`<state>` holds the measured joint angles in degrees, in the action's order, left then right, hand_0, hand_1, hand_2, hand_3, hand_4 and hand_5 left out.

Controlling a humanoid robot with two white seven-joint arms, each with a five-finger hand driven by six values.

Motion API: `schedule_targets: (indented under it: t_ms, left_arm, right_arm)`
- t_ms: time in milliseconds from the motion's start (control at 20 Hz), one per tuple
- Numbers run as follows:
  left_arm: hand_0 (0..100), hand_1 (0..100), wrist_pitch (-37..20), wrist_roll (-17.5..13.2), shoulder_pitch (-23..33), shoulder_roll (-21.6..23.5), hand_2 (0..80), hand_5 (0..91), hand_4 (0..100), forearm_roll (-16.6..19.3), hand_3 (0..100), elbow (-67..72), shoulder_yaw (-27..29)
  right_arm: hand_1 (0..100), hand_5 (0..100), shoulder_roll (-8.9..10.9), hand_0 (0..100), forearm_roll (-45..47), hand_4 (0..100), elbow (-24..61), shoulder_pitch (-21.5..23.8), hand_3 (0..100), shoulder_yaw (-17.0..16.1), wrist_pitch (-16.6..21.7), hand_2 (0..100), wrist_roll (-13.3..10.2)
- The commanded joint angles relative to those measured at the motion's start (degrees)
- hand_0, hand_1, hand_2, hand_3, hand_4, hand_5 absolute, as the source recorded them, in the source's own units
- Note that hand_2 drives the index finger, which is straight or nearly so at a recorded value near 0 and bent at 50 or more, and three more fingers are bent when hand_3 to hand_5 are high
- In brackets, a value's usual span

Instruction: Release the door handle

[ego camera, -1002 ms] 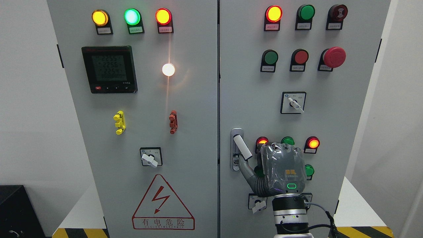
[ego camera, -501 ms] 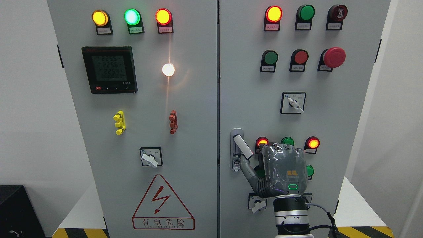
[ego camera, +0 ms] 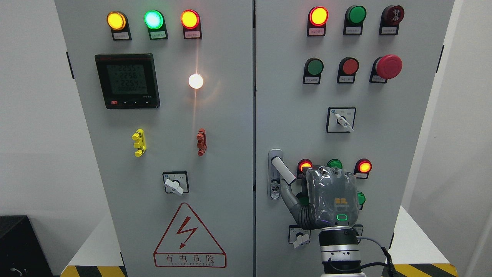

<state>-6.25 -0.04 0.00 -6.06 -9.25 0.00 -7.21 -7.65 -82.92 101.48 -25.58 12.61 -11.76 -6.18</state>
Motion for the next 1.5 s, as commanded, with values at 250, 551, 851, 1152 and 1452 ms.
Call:
schedule_targets:
  t_ms: [250, 551, 851, 1152, 1452]
  left_arm:
    - [12, 56, 0.0, 0.0, -1.5, 0.0, 0.0, 0.0, 0, 0.0, 0, 1.7, 0.0]
    - [12, 56, 0.0, 0.0, -1.5, 0.0, 0.0, 0.0, 0, -0.1, 0, 1.7, 0.0]
    - [12, 56, 0.0, 0.0, -1.5, 0.0, 0.0, 0.0, 0, 0.0, 0, 1.7, 0.0]
    - [12, 56, 0.0, 0.0, -1.5, 0.0, 0.0, 0.0, 0, 0.0, 0, 1.7, 0.0]
    - [12, 56, 0.0, 0.0, -1.5, 0.0, 0.0, 0.0, 0, 0.0, 0, 1.7, 0.0]
  right_arm:
    - [38, 100, 0.0, 49, 0.2, 100, 0.4, 0.0, 100, -0.3, 0.0, 90, 0.3]
    - [37, 100, 0.0, 49, 0.2, 100, 1.0, 0.0, 100, -0.7, 0.0, 89, 0.4]
    - [36, 100, 0.0, 49, 0.2, 100, 1.0, -0.1, 100, -0.7, 0.0, 89, 0.4]
    - [36, 100, 0.0, 49, 0.2, 100, 1.0, -0.2, 100, -0.7, 0.0, 89, 0.5]
    - [37, 100, 0.0, 49, 0.2, 100, 1.0, -0.3, 100, -1.6, 0.0, 89, 0.5]
